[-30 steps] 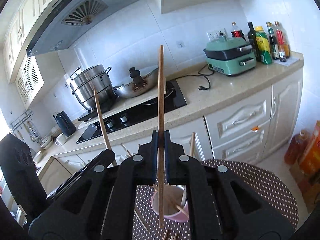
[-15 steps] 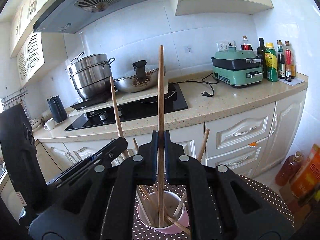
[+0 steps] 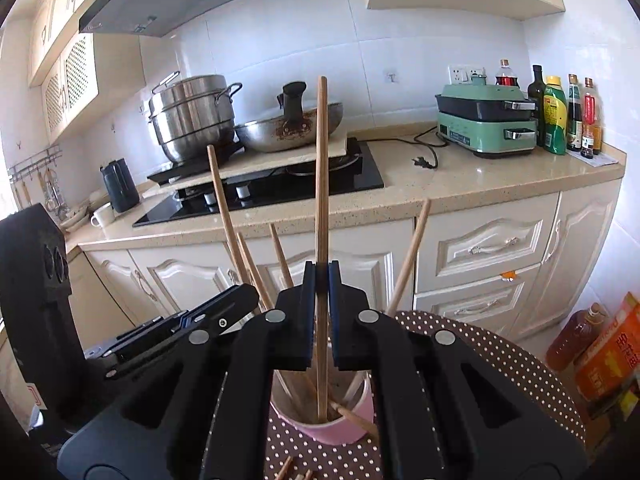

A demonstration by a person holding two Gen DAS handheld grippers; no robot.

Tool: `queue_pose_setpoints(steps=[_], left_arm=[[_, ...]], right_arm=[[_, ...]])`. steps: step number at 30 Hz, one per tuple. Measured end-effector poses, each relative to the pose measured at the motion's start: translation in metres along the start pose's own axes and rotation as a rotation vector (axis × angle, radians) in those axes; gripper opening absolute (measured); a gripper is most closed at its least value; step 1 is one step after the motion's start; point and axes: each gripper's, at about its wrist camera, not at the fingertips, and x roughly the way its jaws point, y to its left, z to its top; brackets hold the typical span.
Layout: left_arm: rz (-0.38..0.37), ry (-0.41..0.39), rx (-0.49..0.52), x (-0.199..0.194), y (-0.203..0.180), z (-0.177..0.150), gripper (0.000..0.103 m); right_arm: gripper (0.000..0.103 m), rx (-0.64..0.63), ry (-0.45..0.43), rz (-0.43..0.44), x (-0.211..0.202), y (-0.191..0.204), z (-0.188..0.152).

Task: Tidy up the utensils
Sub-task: 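Open both grippers to release the chopsticks in the cup, then move both open grippers back down over the chopstick pile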

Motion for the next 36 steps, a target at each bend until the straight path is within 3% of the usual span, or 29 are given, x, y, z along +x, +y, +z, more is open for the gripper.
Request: queue_pose_setpoints(steps=[7, 10, 12, 14, 15, 16, 17, 24, 27, 36], left_arm=[[0.029, 0.043, -0.024, -0.010, 0.003, -0.010, 0.007], [0.046, 0.050, -0.015, -0.017, 0.002, -0.011, 0.030], [0.053, 0.048, -0.023, -0.023, 0.002, -0.011, 0.031], [0.064, 0.059, -0.029, -0.028, 0.003, -0.011, 0.031], [0.067, 0.060, -0.030, -0.031, 0.004, -0.011, 0.031], [0.075, 0.060, -0.035, -0.037, 0.006, -0.010, 0.032], [0.081, 0.059, -0.041, -0.041, 0.007, -0.010, 0.034], [0.119, 0.079, -0.021, -0.078, 0.011, -0.012, 0.040], [0.137, 0.164, -0.028, -0.085, 0.016, -0.025, 0.044], [0.157, 0.557, 0.021, -0.077, 0.022, -0.108, 0.044]], right_arm=[[0.007, 0.008, 0.061, -0.002, -0.007, -0.002, -0.011], [0.007, 0.014, 0.099, -0.003, -0.008, -0.003, -0.011], [0.009, 0.018, 0.104, -0.015, -0.011, -0.004, -0.009], [0.016, 0.024, 0.102, -0.015, -0.015, -0.004, -0.007], [0.028, 0.021, 0.097, -0.013, -0.019, -0.003, -0.006], [0.048, 0.013, 0.090, -0.014, -0.023, -0.001, -0.004], [0.053, 0.007, 0.083, -0.015, -0.026, 0.000, -0.002], [0.053, -0.010, 0.081, -0.006, -0.059, 0.008, 0.003], [0.053, -0.032, 0.102, -0.017, -0.075, 0.013, -0.002], [0.053, -0.030, 0.228, -0.047, -0.106, 0.025, -0.051]])
